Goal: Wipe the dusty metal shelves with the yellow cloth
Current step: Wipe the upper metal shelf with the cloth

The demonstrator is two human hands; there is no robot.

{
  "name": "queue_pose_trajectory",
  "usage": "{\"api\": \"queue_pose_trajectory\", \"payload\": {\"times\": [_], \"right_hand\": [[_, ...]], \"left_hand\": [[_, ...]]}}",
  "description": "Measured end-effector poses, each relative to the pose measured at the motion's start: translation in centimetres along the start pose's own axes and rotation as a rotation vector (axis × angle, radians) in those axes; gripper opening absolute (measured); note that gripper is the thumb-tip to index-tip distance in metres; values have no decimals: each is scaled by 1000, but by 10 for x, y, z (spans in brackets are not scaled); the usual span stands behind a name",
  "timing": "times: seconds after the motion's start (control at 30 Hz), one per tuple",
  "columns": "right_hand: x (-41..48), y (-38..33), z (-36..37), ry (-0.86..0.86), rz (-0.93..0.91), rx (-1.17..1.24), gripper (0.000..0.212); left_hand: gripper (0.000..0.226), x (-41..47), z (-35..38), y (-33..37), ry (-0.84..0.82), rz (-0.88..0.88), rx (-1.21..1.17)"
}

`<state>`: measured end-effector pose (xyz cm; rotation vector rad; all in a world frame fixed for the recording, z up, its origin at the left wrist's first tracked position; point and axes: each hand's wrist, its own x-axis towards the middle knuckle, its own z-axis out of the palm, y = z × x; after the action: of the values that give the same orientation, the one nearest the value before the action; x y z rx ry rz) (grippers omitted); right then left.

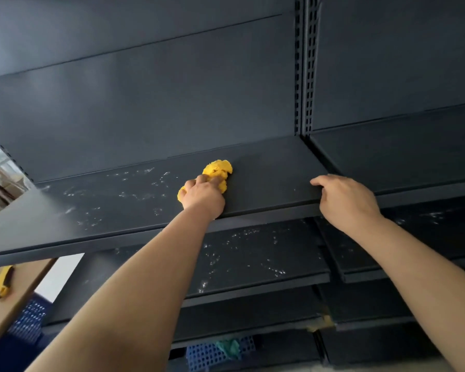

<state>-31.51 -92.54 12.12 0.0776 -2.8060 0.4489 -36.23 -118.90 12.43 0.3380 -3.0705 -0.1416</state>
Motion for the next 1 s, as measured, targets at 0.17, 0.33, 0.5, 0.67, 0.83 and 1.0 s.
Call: {"api": "queue_pose_trajectory", "payload": {"times": [0.17, 0.33, 0.5, 0.67, 0.83, 1.0], "right_hand": [[0, 20, -5, 7, 5, 45, 48], [-3, 40, -9, 9, -26, 80, 50], [-6, 62, -16, 9, -25, 87, 46], [-9, 77, -21, 12, -12, 87, 45], [-10, 75, -27, 8, -24, 100, 48], [-6, 57, -34, 42, -50, 142, 49]], "left_hand": [[66, -5, 8, 65, -23, 93, 4], [68, -13, 15, 120, -24, 153, 8], [67, -24, 18, 160, -30, 222, -4], [63, -36, 19, 181, -17, 281, -27], [53, -53, 11, 182, -13, 414, -60], [29, -60, -27, 155, -253, 226, -924]]}}
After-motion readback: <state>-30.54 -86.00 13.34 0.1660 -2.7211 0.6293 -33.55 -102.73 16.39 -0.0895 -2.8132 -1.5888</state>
